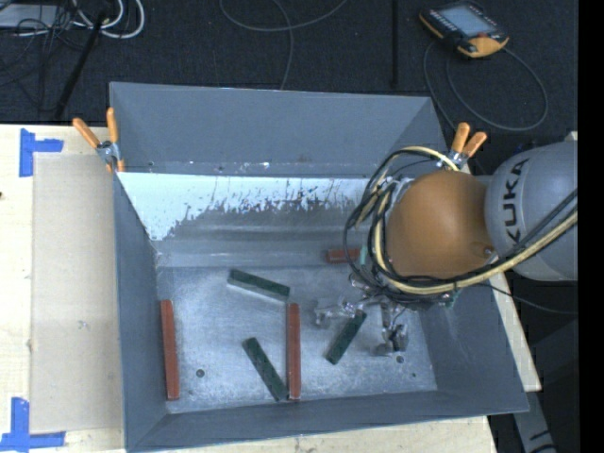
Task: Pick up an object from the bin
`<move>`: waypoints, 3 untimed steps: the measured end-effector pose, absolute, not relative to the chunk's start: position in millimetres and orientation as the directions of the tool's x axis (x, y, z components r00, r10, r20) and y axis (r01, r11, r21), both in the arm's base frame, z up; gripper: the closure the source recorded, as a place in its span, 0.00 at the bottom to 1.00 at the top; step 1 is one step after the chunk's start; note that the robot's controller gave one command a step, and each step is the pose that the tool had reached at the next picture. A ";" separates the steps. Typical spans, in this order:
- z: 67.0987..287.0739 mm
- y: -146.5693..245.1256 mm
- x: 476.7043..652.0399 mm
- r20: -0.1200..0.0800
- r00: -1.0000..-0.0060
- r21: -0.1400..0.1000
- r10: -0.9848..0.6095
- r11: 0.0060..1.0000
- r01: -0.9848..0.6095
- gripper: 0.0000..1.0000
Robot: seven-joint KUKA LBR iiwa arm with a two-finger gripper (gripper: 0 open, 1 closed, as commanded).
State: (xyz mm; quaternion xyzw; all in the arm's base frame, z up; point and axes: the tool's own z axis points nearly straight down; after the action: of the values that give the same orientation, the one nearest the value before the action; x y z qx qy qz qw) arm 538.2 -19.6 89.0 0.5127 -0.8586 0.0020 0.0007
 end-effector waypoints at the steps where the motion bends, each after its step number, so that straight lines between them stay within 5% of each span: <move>1: 69.7 3.9 534.1 -0.001 -0.413 0.002 -0.911 0.413 -0.911 1.00; 2: 69.6 3.9 534.2 -0.001 -0.414 0.003 -0.910 0.414 -0.910 1.00; 3: 194.0 -15.9 533.2 -0.002 -0.460 0.001 -0.888 0.460 -0.888 1.00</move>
Offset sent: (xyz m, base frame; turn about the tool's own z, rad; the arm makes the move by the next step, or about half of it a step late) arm 0.0000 0.0000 0.0000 0.0000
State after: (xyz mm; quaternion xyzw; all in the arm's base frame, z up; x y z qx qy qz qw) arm 533.2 -15.9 194.0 0.5195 -0.8545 -0.0009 -0.0005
